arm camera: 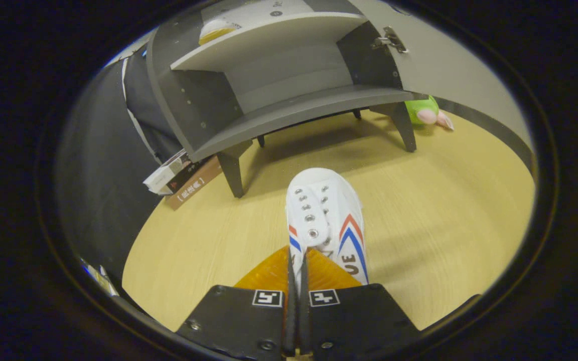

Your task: Open the shoe cabinet door, grab the shoes and put them into the shoe cabinet, then close the shoe cabinet door.

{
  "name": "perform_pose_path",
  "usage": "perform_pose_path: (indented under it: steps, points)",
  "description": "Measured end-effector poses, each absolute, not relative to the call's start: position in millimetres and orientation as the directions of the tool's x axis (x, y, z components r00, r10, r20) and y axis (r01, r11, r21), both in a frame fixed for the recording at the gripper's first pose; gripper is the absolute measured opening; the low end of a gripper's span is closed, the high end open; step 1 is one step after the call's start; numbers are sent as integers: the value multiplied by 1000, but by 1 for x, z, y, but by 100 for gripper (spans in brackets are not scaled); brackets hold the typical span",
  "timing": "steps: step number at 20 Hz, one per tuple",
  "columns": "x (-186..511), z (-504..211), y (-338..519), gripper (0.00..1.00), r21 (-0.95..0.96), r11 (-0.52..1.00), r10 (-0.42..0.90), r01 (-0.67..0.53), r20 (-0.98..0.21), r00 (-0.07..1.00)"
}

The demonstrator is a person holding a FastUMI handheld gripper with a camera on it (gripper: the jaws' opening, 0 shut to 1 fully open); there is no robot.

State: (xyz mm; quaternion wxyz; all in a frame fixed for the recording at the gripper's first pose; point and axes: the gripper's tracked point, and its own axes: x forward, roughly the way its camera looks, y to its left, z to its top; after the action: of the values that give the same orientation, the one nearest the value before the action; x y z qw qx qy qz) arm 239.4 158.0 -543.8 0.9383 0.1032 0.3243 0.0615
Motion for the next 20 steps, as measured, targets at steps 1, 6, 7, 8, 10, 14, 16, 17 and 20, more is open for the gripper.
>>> perform_pose_path:
  steps: [1,6,7,8,10,14,16,17,20]
  points:
    - [239,-543,157,5,222,973,186,-64,-587,788]
    - [241,-525,159,5,156,984,154,-82,-540,827]
    - [240,-518,160,5,147,985,155,-89,-533,832]
    - [237,-508,162,5,154,983,170,-103,-527,833]
    - [226,-481,165,5,181,974,212,-138,-506,836]
    - [211,-417,158,5,117,978,207,-173,-429,880]
    - [204,-380,158,5,94,976,216,-195,-385,897]
    - [200,-362,158,5,81,974,225,-209,-364,904]
    - [189,-310,160,5,33,969,242,-245,-318,916]
